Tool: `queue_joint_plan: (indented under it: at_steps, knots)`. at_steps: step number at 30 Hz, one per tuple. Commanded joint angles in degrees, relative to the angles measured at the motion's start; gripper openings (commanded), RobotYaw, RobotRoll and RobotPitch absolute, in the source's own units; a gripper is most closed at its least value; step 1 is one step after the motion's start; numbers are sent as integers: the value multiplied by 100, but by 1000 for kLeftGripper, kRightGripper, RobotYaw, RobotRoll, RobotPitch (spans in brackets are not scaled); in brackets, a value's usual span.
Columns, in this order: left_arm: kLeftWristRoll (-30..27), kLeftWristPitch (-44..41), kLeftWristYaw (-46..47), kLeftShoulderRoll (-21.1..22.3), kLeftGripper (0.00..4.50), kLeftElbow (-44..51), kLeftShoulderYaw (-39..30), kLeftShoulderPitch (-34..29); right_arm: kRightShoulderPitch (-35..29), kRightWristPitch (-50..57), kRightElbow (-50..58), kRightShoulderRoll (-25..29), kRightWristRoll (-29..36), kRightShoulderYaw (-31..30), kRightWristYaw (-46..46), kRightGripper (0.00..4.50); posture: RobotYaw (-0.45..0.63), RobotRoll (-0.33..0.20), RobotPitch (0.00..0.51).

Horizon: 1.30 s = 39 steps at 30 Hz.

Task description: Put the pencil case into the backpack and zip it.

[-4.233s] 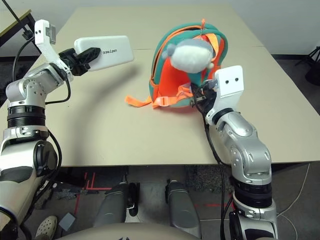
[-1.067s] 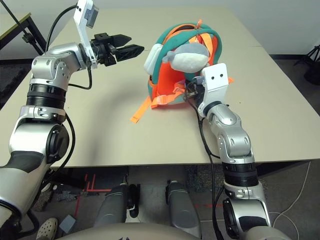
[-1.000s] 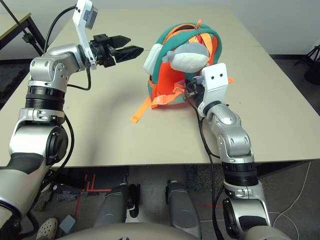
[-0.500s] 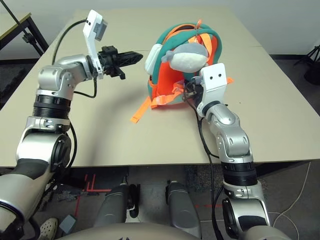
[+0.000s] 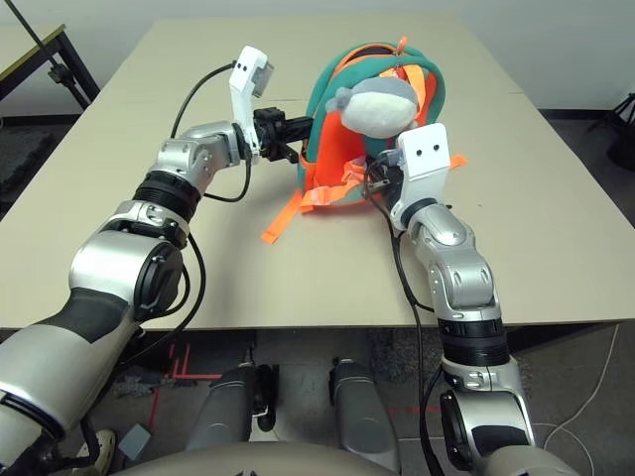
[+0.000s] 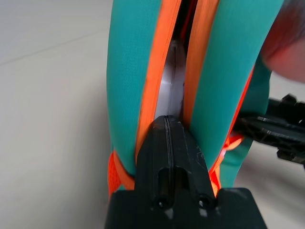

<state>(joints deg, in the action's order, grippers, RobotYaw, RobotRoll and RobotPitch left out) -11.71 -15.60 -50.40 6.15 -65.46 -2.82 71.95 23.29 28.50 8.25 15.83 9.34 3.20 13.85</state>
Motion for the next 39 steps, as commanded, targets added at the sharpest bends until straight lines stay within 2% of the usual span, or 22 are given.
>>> queue_joint_plan:
  at_steps: [1,5,9,17,23,27,33,39]
  knots:
    - [56,33,-119,14,0,95,-8,154,-101,44,-13,-15,-18,-30,11,685,-205,0,86]
    - [-137,-249,-277,337,0,591,-178,159,-117,38,-16,-18,-22,-42,11,666,-202,0,85]
    - [-471,-807,-369,647,1341,1440,-394,94,-87,9,-77,-23,-24,-59,29,665,-186,0,82]
    - [-1014,-1942,-420,1169,4472,3498,-417,-156,-7,-82,-233,-56,-35,-104,82,665,-167,0,79]
    - [-1136,-2353,-644,1214,4500,4531,46,-274,5,-124,-274,-59,-39,-112,97,665,-174,0,77]
    - [-936,-2167,-820,1171,4500,4841,602,-398,-5,-125,-262,-60,-44,-104,85,665,-176,0,77]
    - [-458,-1452,-887,965,4500,4244,1206,-315,-26,-113,-231,-76,-54,-96,51,664,-192,0,76]
    - [9,-719,-804,681,4500,3291,1440,-54,-56,-102,-179,-83,-67,-78,21,664,-209,0,76]
